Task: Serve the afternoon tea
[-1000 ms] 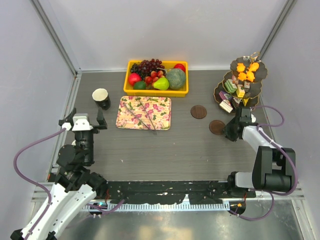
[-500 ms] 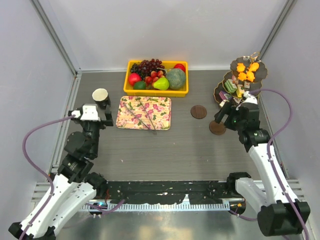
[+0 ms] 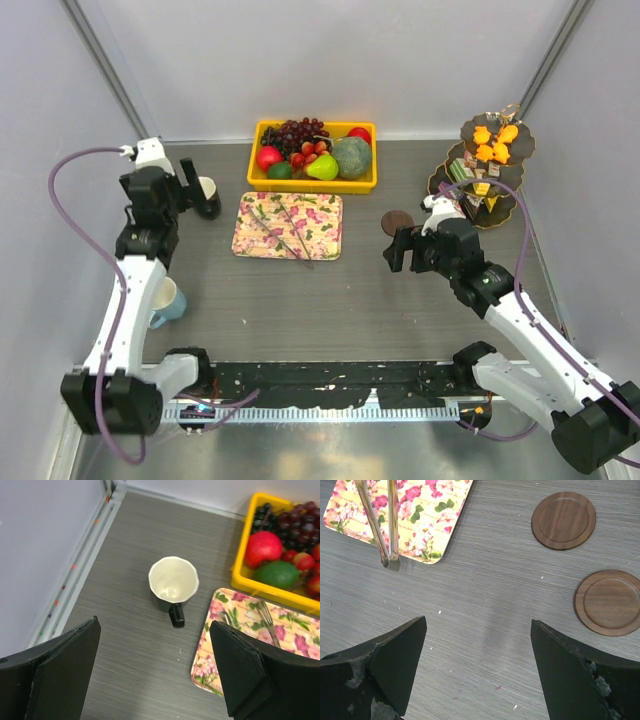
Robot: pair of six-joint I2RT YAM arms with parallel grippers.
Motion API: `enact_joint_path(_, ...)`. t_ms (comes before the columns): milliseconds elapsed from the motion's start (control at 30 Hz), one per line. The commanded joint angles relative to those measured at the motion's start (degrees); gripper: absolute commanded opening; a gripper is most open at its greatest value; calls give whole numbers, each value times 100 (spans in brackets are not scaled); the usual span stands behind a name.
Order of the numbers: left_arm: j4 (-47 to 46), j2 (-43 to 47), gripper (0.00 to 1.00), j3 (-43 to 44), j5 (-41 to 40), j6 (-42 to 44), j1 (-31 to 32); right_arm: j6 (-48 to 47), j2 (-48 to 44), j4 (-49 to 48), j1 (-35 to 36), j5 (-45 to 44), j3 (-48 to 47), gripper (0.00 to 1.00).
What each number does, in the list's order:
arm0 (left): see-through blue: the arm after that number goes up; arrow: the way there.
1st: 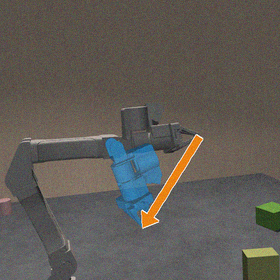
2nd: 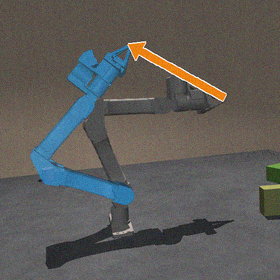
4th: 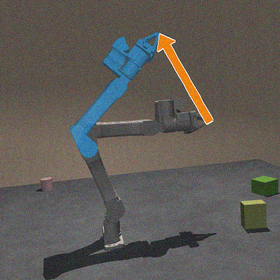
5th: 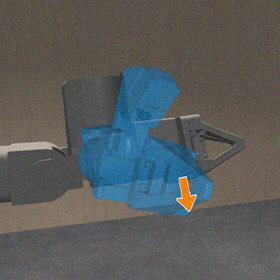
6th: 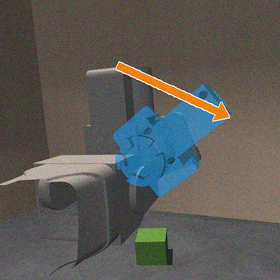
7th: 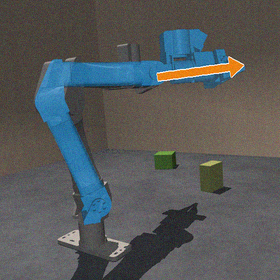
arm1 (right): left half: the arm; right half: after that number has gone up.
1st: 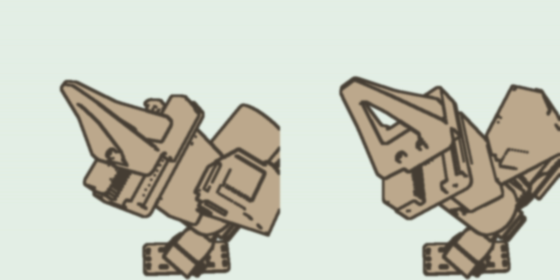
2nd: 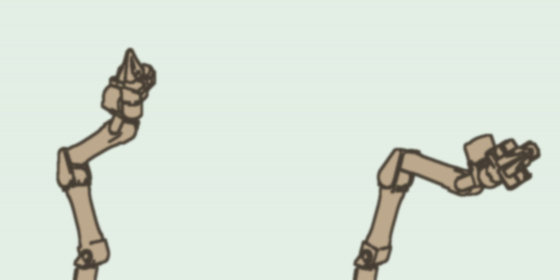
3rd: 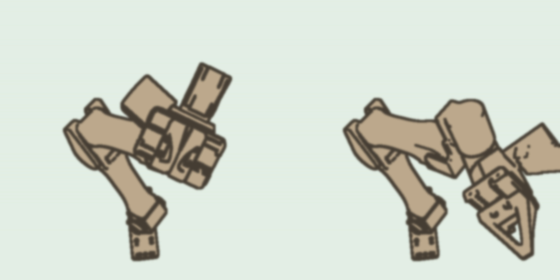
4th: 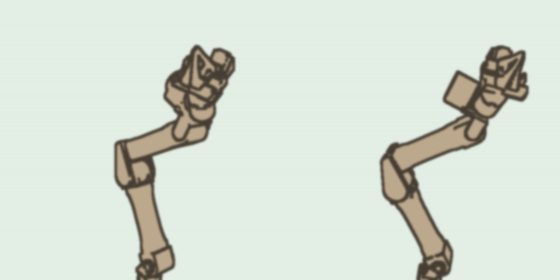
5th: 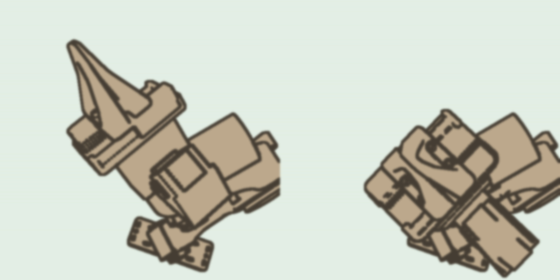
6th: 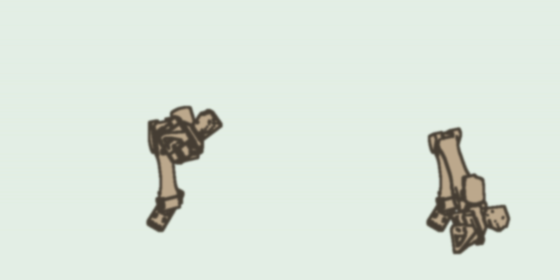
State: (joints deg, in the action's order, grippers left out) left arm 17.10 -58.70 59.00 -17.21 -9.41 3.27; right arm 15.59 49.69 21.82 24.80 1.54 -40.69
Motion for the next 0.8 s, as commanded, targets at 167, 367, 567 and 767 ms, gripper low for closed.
enact_joint_path(167,707,-2661,78,1674,2211,-1256,-1574,-259,-302,-565,139,-13,158,91)
enact_joint_path(367,742,-3770,71,2325,2670,-1291,-1689,-294,-197,-565,139,-66,166,91)
enact_joint_path(567,1022,-4518,59,2879,2785,-1292,-1689,-329,-249,-504,148,-137,193,90)
enact_joint_path(767,1154,-4870,48,3090,2732,-1221,-1689,-355,-249,-504,139,-330,210,90)
